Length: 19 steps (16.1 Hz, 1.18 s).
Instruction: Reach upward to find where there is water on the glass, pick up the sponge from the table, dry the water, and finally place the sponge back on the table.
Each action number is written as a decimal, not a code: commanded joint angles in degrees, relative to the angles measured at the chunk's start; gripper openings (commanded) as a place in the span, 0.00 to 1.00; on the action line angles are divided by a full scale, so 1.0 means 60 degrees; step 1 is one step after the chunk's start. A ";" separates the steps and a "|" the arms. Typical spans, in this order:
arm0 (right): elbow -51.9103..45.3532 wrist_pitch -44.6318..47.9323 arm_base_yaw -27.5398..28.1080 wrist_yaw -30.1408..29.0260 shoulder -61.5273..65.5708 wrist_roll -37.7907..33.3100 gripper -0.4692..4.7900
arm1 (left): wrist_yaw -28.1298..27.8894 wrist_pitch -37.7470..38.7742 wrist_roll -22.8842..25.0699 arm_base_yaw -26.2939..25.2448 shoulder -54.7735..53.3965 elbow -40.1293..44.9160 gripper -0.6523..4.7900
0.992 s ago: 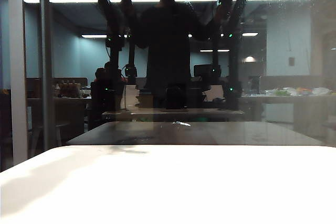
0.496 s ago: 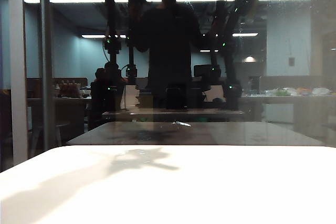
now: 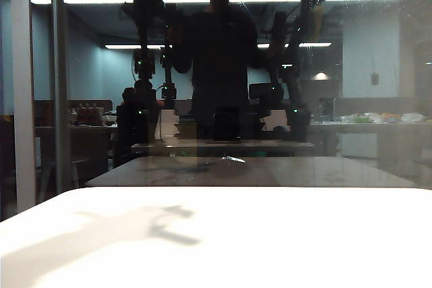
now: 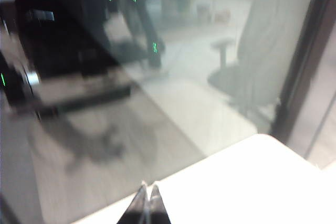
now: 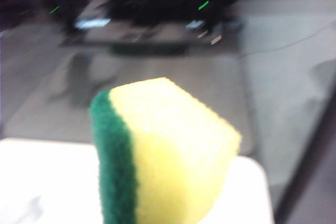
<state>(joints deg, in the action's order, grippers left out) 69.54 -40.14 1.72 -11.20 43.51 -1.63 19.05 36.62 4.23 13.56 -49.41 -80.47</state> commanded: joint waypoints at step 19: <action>-0.6127 0.6156 -0.3883 -0.1166 0.3319 -0.2025 0.07 | 0.0080 -0.0612 -0.0612 0.0004 0.3490 0.4586 0.11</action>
<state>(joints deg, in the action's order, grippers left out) 32.53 -7.09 -20.45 -18.00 61.34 -13.30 19.38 33.61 0.56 13.63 -28.84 -53.06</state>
